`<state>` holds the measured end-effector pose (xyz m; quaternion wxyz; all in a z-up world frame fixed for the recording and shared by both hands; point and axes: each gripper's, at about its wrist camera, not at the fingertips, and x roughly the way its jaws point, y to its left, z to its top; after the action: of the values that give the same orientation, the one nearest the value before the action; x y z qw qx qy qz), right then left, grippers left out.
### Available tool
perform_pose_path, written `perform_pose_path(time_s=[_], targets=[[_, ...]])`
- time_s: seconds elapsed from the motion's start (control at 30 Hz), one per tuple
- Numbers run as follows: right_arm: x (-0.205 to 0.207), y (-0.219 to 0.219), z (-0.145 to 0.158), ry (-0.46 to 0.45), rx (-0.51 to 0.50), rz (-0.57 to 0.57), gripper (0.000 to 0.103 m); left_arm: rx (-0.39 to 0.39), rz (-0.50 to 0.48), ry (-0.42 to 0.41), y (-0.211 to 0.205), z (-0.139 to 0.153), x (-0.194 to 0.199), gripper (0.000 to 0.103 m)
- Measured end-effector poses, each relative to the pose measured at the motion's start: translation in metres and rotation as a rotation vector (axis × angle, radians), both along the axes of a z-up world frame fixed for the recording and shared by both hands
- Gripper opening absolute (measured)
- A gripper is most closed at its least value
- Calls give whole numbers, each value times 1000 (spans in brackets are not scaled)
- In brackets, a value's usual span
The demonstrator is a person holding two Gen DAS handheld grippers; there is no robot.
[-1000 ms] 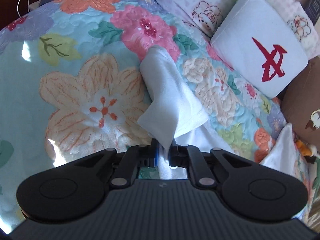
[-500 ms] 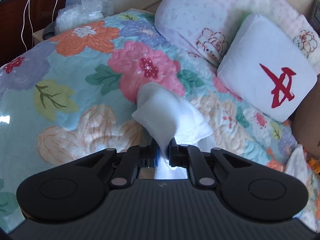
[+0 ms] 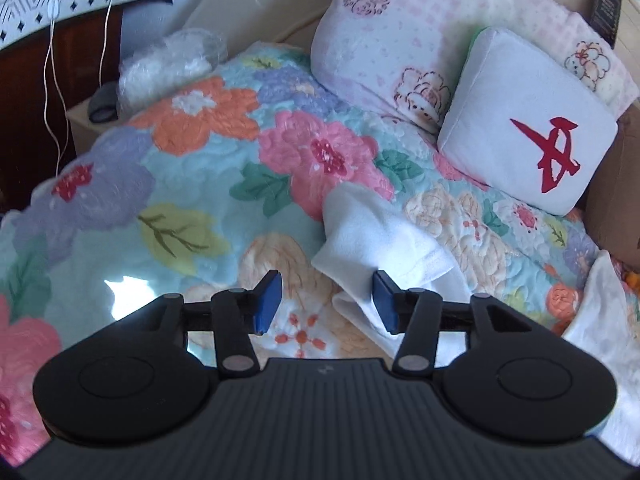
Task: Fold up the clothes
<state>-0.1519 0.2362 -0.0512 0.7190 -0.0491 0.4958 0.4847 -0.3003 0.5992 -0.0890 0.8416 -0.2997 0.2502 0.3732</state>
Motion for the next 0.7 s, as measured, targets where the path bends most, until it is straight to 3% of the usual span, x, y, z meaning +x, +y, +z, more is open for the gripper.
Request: perform_pose_path(time_s=[0.13, 0.23, 0.33, 0.47, 0.6, 0.7], targets=[[5, -16, -9, -35, -69, -52, 47, 46, -94, 38, -11, 17, 1, 60], [6, -22, -11, 20, -44, -79, 47, 146, -162, 142, -24, 22, 13, 60], [0, -25, -2, 18, -30, -85, 47, 240, -219, 245, -33, 25, 22, 60], [-8, -37, 19, -28, 9, -111, 49, 193, -286, 243, -18, 34, 12, 60], [-13, -48, 29, -99, 61, -210, 54, 256, -345, 247, -6, 51, 8, 60], [-21, -46, 28, -141, 48, -203, 54, 307, -380, 274, 0, 65, 8, 60]])
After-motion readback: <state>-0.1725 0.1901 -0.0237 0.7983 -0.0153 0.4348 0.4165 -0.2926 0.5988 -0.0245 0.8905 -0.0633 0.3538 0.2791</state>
